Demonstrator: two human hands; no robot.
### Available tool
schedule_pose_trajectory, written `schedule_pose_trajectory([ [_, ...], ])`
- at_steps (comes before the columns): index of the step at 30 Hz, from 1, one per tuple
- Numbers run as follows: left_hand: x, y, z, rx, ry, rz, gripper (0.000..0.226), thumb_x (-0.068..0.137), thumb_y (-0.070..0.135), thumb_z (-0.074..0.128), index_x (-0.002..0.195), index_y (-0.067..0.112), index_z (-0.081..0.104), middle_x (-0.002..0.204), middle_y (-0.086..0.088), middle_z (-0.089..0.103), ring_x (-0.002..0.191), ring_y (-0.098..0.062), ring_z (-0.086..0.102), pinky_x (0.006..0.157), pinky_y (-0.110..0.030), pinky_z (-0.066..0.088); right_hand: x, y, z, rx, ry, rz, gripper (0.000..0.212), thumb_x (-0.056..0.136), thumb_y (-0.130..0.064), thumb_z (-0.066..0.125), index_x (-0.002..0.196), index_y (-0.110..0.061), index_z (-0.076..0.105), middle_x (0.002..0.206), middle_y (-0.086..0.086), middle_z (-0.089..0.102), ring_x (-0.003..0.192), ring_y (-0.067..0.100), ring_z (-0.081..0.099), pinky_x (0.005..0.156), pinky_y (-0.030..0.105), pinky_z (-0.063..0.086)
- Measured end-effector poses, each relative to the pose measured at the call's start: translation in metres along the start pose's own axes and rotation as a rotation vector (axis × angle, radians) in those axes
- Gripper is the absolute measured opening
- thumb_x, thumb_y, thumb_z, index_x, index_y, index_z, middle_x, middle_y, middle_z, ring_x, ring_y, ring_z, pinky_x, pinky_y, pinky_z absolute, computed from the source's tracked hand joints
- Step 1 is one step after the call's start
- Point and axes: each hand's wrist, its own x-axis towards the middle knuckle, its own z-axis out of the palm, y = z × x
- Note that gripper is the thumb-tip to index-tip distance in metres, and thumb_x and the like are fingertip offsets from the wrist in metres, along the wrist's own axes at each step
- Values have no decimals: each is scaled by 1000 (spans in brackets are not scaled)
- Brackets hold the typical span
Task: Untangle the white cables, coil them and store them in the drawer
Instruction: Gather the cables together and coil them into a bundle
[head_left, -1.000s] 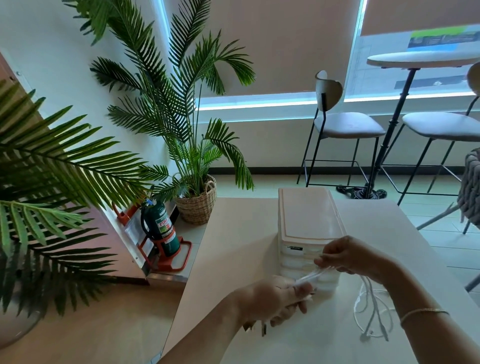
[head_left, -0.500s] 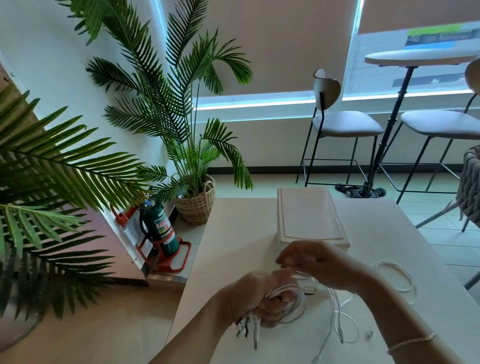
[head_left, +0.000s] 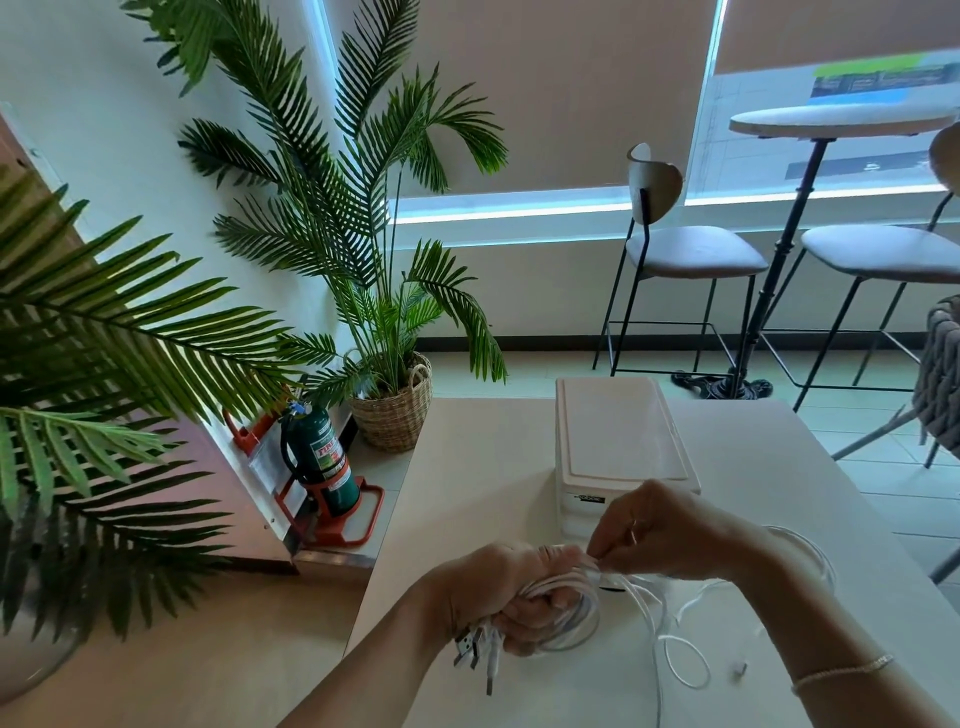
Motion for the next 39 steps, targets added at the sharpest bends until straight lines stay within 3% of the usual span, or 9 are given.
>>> schedule_pose_trajectory([
  [6,-1,-1,-2,-18,-39,-20,43,91,44,29,60,23,51,35,13,29,29,-1,22,40,-21,11,3,4,4,-125,9,35,37,69,-7,73,61,-40,59,56,-15,60,55,-8,55,56,8,42],
  [11,-3,1,-2,-3,-53,-69,42,89,45,28,62,19,47,33,13,30,28,0,23,39,-17,15,5,4,7,-186,-26,17,15,74,-15,74,86,-23,73,64,-16,58,60,-13,54,57,7,40],
  [16,-7,4,2,81,-80,-94,38,91,44,28,69,15,37,35,14,29,29,0,21,38,-15,17,2,5,-9,47,0,22,27,77,-9,72,73,-35,68,60,-20,64,58,-10,56,59,7,41],
  [21,-6,6,6,111,-153,-75,36,93,41,25,71,15,35,39,8,15,32,-8,11,39,-20,12,14,5,13,-133,53,-33,18,79,-10,70,92,-21,76,76,-17,58,67,-3,54,64,8,41],
  [26,-7,9,4,94,-103,-86,36,91,44,28,69,16,37,34,15,28,29,1,20,38,-14,18,8,6,30,313,19,-24,36,82,2,62,74,-31,74,69,-7,69,68,2,62,68,18,49],
  [30,-8,8,-2,44,-52,-1,38,91,43,31,66,18,44,36,14,29,30,0,22,39,-14,18,4,8,29,698,-74,21,12,74,-16,61,75,-12,72,64,10,62,55,16,59,54,25,48],
  [34,-7,10,-4,44,-61,82,42,80,62,54,61,25,51,39,15,33,31,1,25,38,-10,23,1,8,27,445,-21,-6,23,61,-40,65,76,-21,67,59,-7,54,53,4,47,52,19,35],
  [37,-5,10,-9,21,-111,136,49,73,72,54,65,24,52,40,17,35,31,2,27,38,-9,26,1,9,26,195,98,-82,3,81,-31,66,82,-29,68,59,-13,55,55,-2,46,56,15,34],
  [39,-3,11,-11,-41,-158,135,54,73,76,48,67,22,53,39,17,37,31,3,29,38,-8,27,1,9,26,58,182,-100,18,86,-23,65,75,-37,64,56,-16,54,54,-2,46,54,13,32],
])
